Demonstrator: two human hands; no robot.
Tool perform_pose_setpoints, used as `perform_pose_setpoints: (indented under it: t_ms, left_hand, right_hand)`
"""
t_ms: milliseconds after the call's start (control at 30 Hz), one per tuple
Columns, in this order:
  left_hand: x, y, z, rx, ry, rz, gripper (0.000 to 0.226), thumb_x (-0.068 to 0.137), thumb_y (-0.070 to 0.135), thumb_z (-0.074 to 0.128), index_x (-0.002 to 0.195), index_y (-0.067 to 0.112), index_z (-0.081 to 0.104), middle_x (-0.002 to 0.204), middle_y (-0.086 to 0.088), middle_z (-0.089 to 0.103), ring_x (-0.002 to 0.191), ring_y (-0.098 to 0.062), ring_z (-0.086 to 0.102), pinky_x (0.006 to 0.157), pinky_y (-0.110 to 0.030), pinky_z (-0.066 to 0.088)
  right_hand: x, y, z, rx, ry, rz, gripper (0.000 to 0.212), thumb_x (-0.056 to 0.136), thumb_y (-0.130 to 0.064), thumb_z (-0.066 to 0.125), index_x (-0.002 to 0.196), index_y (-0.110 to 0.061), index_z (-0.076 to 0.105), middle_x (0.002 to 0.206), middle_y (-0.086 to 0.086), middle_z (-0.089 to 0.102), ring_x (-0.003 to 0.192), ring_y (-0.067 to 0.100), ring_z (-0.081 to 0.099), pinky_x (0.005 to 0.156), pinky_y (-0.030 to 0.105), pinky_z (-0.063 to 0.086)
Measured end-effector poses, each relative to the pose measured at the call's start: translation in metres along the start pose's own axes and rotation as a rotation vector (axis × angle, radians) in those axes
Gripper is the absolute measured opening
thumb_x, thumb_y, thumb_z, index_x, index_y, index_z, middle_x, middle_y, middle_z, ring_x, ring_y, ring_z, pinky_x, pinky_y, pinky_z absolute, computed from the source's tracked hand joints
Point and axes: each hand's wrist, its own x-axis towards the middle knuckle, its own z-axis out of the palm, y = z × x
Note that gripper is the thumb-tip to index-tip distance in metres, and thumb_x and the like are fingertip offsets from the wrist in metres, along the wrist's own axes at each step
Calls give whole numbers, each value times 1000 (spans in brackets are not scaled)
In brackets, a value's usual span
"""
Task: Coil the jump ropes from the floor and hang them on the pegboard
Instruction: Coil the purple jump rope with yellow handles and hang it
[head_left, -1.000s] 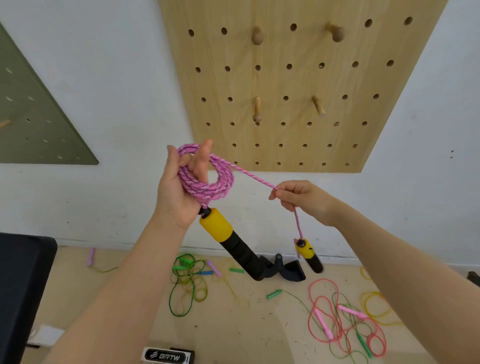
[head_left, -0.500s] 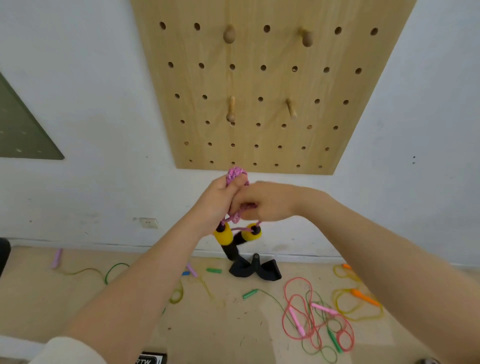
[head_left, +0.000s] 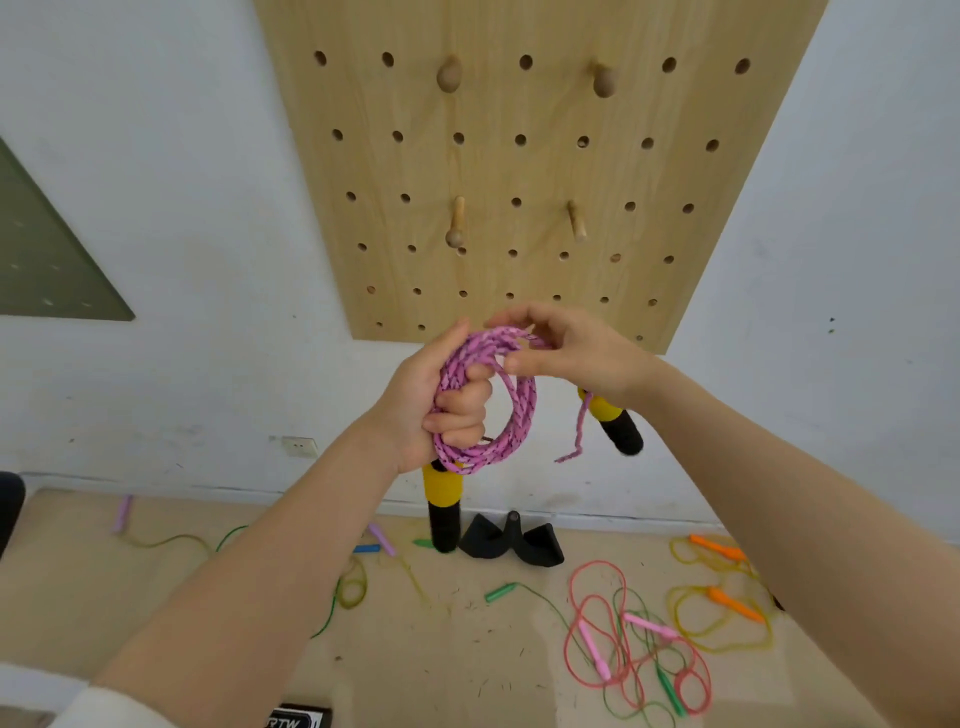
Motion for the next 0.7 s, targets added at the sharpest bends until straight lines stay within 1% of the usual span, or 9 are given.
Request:
perform_pose_setpoints:
  t_ms: [33,100,133,200,267,367,467,567,700]
  left_hand:
    - [0,3,1,-21,3,25,48,76,54,37,47,19,51,30,10,26,21,-3,14,32,-11,13]
    - [0,7,3,-6,30,53,46,75,55,40,46,20,48,30,10,25,22,-3,13,33,-13,12]
    - [1,8,5,23,63,62,45,74,55,42,45,21,46,30,9,24,23,-3,14,33,-14,12]
    - [4,7,8,84,163,82,43,72,55,49,46,21,41,32,9,22,25,-4,14,34,-15,13]
    - [5,7,10,115,245,100,42,70,51,56,48,21,35,33,8,21,27,-5,14,33,-16,17]
    - [5,4,7,106,266,125,38,79,39,57,54,20,35,36,10,21,28,-4,16,38,-17,34]
    - [5,-4,4,236,226,129,32,85,27,54,60,20,35,41,11,23,33,-5,22,67,-23,47]
    - [4,-9,4,365,217,128,20,87,7,57,68,14,52,45,8,33,40,-8,32,81,-27,50]
    - [6,-8,12,506,390,252,7,86,2,61,82,7,60,48,3,39,42,-8,37,71,-27,53]
  right_hand:
    - [-3,3,0,79,-76,35,48,70,-43,75,107,-15,63,78,8,57,65,25,50,64,38,47]
    - [-5,7,2,218,-157,72,39,70,-47,71,101,-24,68,59,2,40,50,13,32,46,23,30]
    - [-6,5,3,233,-156,79,30,74,-42,70,99,-25,68,56,-2,36,47,10,27,44,20,23]
    - [-6,0,6,189,-124,98,8,84,-21,67,91,-18,65,48,-11,42,41,4,32,42,14,25]
    - [-5,-3,10,121,-90,126,15,87,-2,60,77,-13,59,46,-12,54,38,-1,45,42,7,32]
    - [-3,3,11,-10,-36,173,16,83,2,56,69,-6,55,60,1,55,51,6,48,56,16,37]
    - [-5,12,5,-176,3,227,21,83,-4,54,66,-16,52,62,0,44,60,14,40,59,26,31]
    - [-9,17,2,-242,52,213,15,87,-7,46,76,-15,49,66,-1,46,60,14,40,58,29,31]
    - [-9,18,3,-226,148,177,17,87,-5,46,74,-17,46,65,-1,45,58,13,40,54,26,30]
